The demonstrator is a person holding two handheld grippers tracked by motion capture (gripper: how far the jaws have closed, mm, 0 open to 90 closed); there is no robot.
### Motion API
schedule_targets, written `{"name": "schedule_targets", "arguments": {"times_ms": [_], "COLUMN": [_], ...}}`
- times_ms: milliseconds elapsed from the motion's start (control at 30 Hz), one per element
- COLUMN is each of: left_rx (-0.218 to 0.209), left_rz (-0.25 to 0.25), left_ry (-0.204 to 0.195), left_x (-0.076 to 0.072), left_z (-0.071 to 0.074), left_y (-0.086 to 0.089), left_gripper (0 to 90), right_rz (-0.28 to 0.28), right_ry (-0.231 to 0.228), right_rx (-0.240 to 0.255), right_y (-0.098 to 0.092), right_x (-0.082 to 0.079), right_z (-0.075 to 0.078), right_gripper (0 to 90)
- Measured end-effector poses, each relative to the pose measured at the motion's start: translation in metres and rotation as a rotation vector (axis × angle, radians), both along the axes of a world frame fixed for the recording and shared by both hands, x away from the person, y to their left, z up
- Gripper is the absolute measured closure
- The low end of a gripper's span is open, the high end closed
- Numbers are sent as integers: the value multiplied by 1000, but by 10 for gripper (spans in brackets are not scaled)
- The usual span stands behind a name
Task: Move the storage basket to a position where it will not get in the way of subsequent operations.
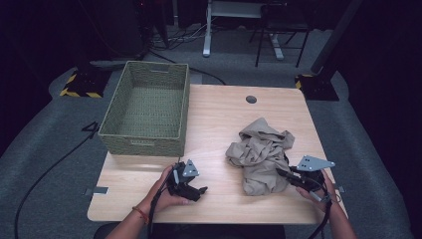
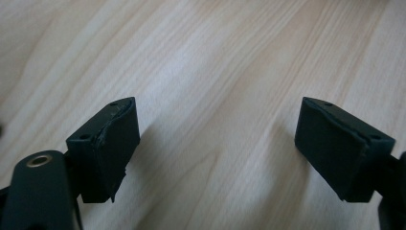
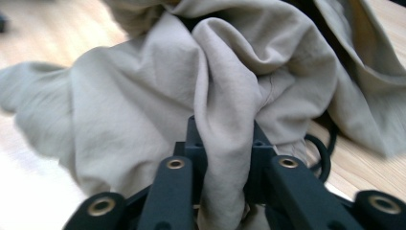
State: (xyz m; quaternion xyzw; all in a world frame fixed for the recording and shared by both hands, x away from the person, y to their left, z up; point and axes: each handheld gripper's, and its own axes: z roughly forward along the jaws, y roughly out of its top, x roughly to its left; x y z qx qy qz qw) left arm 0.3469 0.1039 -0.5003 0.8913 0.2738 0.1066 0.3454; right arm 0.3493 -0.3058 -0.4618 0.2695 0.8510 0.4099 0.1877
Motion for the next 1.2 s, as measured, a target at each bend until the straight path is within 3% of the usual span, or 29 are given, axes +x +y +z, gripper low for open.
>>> {"name": "schedule_targets", "arguments": {"times_ms": [167, 267, 333, 467, 600, 667, 767, 867, 900, 967, 1033, 1067, 1100, 1200], "left_rx": [-43, -79, -104, -142, -106, -94, -69, -33, -33, -29, -41, -52, -50, -67], "left_rz": [-7, -37, -57, -95, -134, -122, -121, -118, -116, -108, -92, -81, -60, -27], "left_ry": [-63, -105, -120, -124, -143, -166, -179, -175, -171, -182, -197, -204, -223, -251], "left_x": [7, 15, 22, 35, 41, 43, 48, 53, 55, 56, 56, 56, 55, 53], "left_z": [18, 33, 42, 51, 53, 53, 50, 43, 41, 41, 43, 45, 48, 57], "left_y": [-20, -39, -51, -74, -95, -103, -110, -112, -112, -109, -105, -102, -98, -84], "left_gripper": [174, 166, 162, 160, 160, 180, 351, 547, 650, 772, 846, 860, 860, 864], "right_rz": [82, 86, 62, 9, -59, -94, -113, -115, -117, -109, -108, -79, -79, -103], "right_ry": [22, 29, 14, -11, -36, -37, -36, -25, -11, 12, 49, 61, 61, 18], "right_rx": [7, -11, -1, 27, 55, 70, 66, 95, 100, 77, 58, 42, 42, 15], "right_y": [8, 11, 7, -5, -21, -28, -32, -32, -31, -25, -20, -17, -17, -19], "right_x": [-9, -14, -20, -24, -24, -24, -24, -23, -22, -17, -11, -9, -9, -10], "right_z": [1, 3, 8, 17, 22, 23, 22, 20, 17, 8, -2, -9, -9, -6], "right_gripper": [771, 516, 401, 350, 323, 309, 295, 272, 266, 252, 311, 537, 537, 748]}}
